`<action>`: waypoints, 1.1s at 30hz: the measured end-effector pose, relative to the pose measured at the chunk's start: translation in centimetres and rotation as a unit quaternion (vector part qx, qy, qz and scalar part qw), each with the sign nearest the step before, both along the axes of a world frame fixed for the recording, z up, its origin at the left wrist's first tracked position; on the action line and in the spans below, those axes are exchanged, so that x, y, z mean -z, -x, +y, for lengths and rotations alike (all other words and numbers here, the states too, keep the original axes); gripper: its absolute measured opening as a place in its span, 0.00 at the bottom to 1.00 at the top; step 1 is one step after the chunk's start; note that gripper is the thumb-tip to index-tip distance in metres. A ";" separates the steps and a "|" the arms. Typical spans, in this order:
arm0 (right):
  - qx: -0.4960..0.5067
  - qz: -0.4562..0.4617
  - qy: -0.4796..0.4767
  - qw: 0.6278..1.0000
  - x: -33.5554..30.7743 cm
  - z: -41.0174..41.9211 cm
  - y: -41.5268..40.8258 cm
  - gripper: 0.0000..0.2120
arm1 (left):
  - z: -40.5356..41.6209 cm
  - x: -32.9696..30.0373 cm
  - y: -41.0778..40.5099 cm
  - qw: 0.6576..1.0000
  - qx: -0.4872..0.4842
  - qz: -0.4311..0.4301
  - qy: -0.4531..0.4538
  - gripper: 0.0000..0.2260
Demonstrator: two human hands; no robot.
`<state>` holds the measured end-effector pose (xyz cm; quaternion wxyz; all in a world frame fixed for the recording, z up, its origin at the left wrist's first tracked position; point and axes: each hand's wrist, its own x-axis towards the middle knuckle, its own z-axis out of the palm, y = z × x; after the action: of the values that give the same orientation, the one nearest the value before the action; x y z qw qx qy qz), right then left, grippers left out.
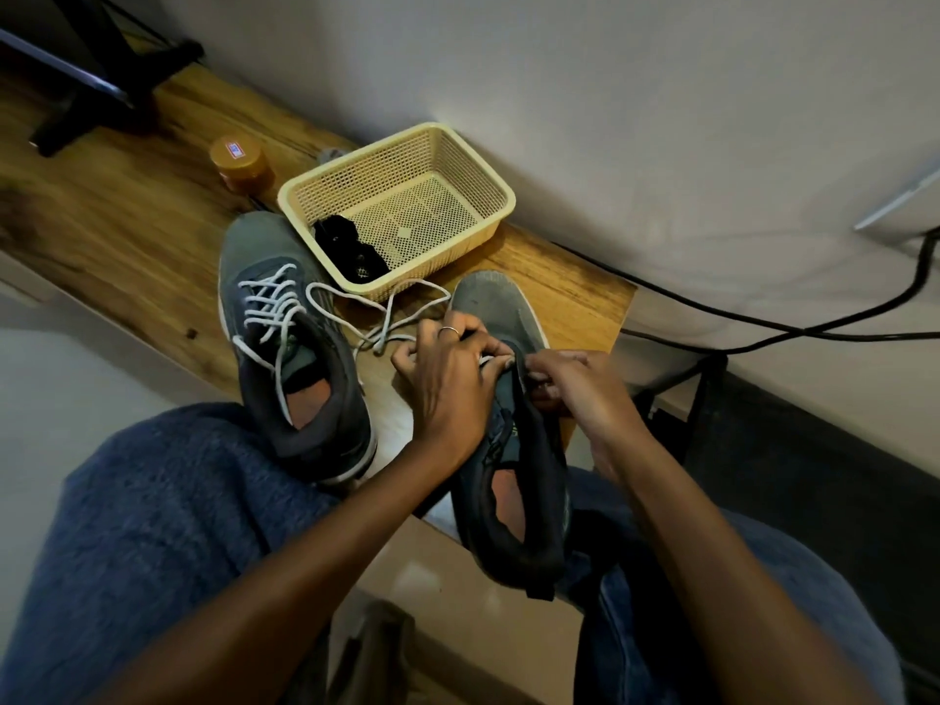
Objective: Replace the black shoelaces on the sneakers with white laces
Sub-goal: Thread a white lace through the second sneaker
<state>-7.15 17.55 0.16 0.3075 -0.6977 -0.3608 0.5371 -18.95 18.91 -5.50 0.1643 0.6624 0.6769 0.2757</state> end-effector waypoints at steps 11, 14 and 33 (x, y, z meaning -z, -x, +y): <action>-0.038 -0.073 -0.024 0.996 0.9 0.8 -0.9 0.09 | 0.4 0.0 0.5 0.998 0.052 -0.032 -0.006 0.04; -0.022 -0.045 -0.017 0.999 1.0 1.2 -1.1 0.10 | 0.4 -0.1 0.6 0.997 0.063 -0.038 -0.017 0.04; -0.003 0.034 0.022 0.999 1.5 1.6 -1.8 0.11 | 0.5 0.5 0.6 0.996 0.056 -0.057 -0.050 0.03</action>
<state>-5.35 19.19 -1.36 0.3030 -0.6844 -0.3401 0.5693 -19.51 19.37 -6.00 0.1841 0.6898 0.6136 0.3373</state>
